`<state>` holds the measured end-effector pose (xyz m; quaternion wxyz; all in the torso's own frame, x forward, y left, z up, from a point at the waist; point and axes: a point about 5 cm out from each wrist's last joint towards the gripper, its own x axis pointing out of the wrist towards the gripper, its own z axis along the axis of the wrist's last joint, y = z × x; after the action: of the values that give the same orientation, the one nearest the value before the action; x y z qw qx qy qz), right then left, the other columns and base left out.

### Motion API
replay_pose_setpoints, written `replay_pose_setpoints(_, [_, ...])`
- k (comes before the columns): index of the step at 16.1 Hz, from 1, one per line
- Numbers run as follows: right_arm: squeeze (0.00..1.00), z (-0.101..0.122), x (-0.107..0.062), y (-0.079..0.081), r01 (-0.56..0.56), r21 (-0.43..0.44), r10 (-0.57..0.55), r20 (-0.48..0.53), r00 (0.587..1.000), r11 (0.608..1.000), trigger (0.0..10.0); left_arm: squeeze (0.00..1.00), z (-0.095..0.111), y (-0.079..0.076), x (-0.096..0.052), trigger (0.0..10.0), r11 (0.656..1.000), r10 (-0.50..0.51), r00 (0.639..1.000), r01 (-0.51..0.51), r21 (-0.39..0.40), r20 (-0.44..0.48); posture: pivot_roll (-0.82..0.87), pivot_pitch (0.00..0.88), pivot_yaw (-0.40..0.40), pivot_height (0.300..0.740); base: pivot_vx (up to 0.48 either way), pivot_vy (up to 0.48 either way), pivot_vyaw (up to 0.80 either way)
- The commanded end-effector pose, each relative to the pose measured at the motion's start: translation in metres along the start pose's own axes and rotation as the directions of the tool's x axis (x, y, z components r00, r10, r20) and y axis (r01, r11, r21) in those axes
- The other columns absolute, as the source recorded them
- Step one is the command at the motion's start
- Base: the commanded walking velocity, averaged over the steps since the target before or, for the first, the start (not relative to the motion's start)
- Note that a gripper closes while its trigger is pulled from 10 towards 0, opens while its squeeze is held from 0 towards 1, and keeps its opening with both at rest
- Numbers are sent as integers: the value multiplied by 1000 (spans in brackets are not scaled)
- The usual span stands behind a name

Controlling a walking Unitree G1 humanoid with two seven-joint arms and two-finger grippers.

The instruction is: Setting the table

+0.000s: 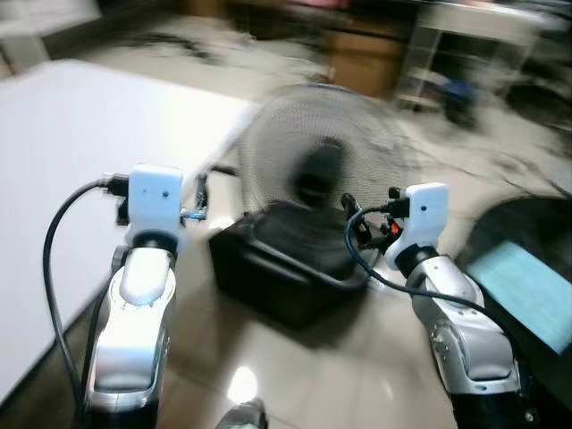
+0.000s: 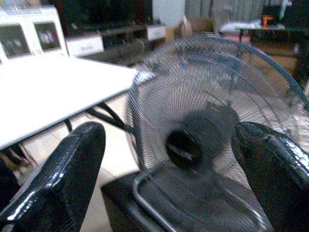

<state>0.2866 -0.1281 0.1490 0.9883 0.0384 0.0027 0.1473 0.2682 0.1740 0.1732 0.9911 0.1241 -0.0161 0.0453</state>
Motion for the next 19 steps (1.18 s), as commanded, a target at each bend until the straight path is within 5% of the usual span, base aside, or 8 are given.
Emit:
replay_pose_setpoints(1, [1000,-1,-2,-2,3,3,-3,-4,1000,1000,10000,0,6,-8,3,10000,996,-88,996,88,23,3,103,0,-23,740,0,0,800])
replay_pose_setpoints(7, [1000,-2,-18,-16,91,-17,-91,-9,996,996,10000,0,7,-14,3,10000,991,-108,994,107,76,14,63,0,16,740,0,0,800])
replay_pose_setpoints(10, [1000,6,-15,-14,78,-178,-79,-2,997,981,10000,0,15,-11,2,10000,994,-81,994,75,81,74,82,0,15,740,0,0,800])
replay_pose_setpoints(11, [1000,9,-14,-18,77,-173,-79,-8,997,982,10000,0,24,-10,3,10000,993,-63,987,47,106,151,95,0,3,740,0,0,800])
replay_pose_setpoints(14, [1000,10,-9,-24,136,-139,-139,-13,990,981,10000,0,22,-6,4,10000,996,-34,994,24,89,107,86,0,2,740,0,0,800])
replay_pose_setpoints(16, [1000,-1,-16,-23,155,-69,-158,-49,986,986,10000,0,4,-11,-4,10000,991,-99,995,98,89,4,83,0,2,740,0,0,800])
replay_pose_setpoints(19, [1000,-6,-22,-16,165,-34,-167,-60,984,986,10000,0,-21,-15,-14,10000,988,-147,984,141,-65,-98,65,0,0,740,0,0,800])
